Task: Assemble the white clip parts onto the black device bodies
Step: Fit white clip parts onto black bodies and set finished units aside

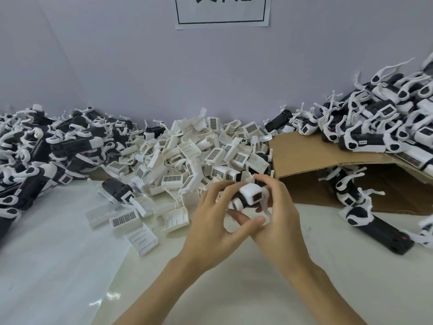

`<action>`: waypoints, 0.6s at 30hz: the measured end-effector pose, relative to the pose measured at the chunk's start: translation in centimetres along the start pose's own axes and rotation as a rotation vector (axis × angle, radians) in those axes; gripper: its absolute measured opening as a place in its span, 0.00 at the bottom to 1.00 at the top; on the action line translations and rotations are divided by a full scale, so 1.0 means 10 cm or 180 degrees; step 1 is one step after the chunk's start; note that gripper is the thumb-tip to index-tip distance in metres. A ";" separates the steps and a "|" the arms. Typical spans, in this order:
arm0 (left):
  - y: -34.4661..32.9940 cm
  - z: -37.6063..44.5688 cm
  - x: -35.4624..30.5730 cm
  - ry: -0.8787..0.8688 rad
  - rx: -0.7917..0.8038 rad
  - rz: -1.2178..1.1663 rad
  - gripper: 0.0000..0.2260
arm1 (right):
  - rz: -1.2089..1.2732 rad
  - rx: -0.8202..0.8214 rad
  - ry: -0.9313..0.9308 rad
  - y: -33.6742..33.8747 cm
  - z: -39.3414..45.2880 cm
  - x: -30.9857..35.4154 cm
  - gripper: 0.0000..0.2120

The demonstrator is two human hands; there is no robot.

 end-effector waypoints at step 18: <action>0.25 0.11 0.48 0.1378 -0.0314 -0.2201 0.18 | 0.2935 0.0527 -0.1795 -0.30 0.03 -0.42 0.20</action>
Point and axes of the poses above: each hand's wrist, its own z-axis towards the middle knuckle, its own y-axis out of the back of the hand, x = y × z, the point moved 9 cm from there along z, towards the middle knuckle, and after that the axes turned 3 degrees about -z, right-handed, at the moved point
